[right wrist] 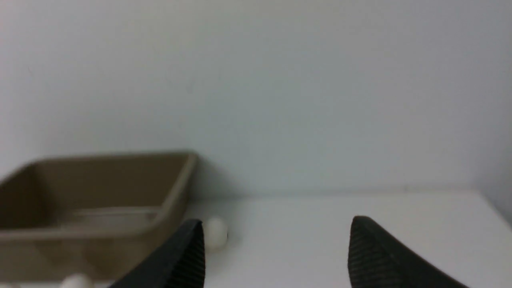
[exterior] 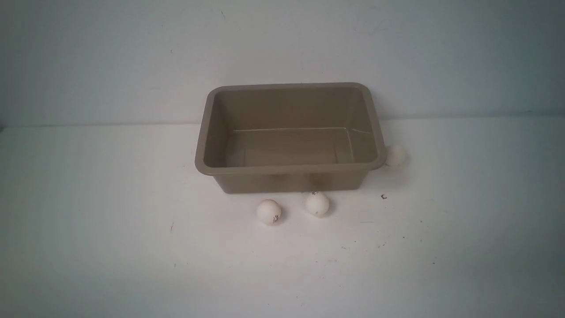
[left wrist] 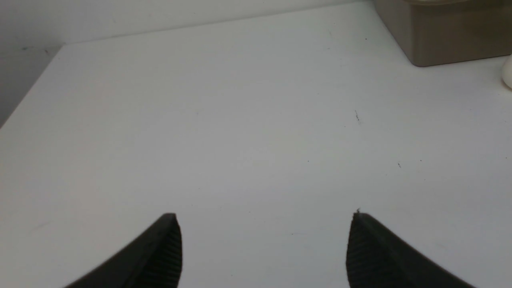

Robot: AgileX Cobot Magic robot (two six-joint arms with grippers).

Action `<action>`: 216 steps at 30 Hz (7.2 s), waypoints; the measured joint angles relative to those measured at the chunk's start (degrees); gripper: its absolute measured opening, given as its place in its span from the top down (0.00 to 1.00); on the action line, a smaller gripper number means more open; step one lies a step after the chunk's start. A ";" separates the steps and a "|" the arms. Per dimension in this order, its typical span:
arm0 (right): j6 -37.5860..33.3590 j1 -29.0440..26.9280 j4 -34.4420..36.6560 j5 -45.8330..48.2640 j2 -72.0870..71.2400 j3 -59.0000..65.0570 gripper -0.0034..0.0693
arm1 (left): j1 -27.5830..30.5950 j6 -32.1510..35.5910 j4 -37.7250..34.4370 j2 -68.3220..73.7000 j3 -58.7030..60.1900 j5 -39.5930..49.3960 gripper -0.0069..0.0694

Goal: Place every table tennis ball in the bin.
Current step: Use the right arm to clamp the table tennis ball closest to it

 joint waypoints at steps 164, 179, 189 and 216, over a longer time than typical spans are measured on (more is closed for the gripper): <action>-36.65 4.28 9.18 40.93 115.51 -83.11 0.35 | -0.49 35.83 -38.46 19.46 -29.42 19.32 0.30; -36.63 7.89 7.88 38.54 127.89 -90.99 0.35 | -0.49 37.32 -38.40 19.46 -29.42 19.32 0.30; -36.63 8.25 5.44 34.74 130.77 -93.05 0.35 | -0.49 37.43 -38.45 19.46 -29.42 19.29 0.30; -38.41 8.25 7.35 32.38 134.62 -93.12 0.46 | -0.49 37.78 -38.29 19.46 -29.42 19.29 0.30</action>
